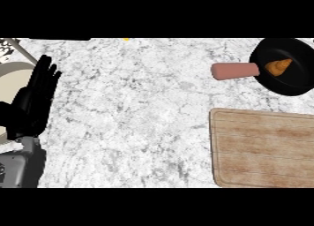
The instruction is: Pick the croissant from the cutting board and place it in the pot
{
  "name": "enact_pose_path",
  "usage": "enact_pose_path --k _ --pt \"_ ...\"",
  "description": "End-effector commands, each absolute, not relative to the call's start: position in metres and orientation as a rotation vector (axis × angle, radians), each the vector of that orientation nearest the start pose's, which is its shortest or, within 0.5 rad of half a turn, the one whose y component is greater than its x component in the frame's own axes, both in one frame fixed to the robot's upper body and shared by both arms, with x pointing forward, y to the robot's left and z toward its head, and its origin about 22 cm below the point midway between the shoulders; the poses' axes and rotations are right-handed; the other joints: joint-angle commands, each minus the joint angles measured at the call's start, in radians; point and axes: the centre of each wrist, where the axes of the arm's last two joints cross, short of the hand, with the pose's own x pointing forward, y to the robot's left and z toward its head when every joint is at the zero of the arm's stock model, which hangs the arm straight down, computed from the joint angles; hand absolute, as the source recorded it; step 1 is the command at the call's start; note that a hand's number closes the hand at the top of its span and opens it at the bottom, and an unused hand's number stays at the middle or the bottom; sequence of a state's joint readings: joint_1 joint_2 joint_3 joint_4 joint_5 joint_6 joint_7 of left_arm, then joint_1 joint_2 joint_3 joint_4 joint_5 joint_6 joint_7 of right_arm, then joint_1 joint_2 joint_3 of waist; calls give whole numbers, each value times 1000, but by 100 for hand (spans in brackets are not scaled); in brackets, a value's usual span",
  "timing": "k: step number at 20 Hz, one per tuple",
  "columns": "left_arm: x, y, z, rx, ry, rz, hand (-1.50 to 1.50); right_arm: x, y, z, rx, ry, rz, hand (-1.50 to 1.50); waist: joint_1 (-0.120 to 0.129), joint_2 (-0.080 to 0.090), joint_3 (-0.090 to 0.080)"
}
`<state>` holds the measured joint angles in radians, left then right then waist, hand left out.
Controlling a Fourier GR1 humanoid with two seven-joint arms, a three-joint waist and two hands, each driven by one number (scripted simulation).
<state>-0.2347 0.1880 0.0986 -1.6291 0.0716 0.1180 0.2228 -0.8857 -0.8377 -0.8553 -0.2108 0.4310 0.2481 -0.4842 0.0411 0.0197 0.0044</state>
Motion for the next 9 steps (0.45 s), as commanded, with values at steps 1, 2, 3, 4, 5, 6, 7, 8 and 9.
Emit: enact_pose_path --k 1,2,3,4,5,6,7,8,9 --pt "292 265 100 177 -1630 34 0 323 -541 142 -518 -1722 -53 -150 -3 -3 0" --pt "284 269 88 139 -1638 53 0 307 -558 153 -558 -1718 -59 -150 2 -1 1" --pt "288 271 95 164 -1625 40 0 303 -558 141 -545 -1715 -48 -150 5 2 2" --pt "290 261 80 169 -1642 45 0 320 -546 149 -553 -1723 -39 -150 -1 -1 0" --pt "288 259 89 139 -1628 39 0 307 -555 141 -544 -1715 -27 -150 1 -1 1" --pt "276 273 85 160 -1630 42 0 304 -559 147 -543 -1711 -51 -150 7 -2 0" --pt "290 263 86 159 -1641 52 0 299 -566 158 -538 -1713 -26 -150 -4 -1 0" --pt "296 271 91 180 -1636 38 0 304 -556 136 -522 -1722 -21 -150 -3 0 1" --pt "297 261 91 136 -1641 52 0 300 -563 151 -546 -1704 -31 -150 1 2 1"
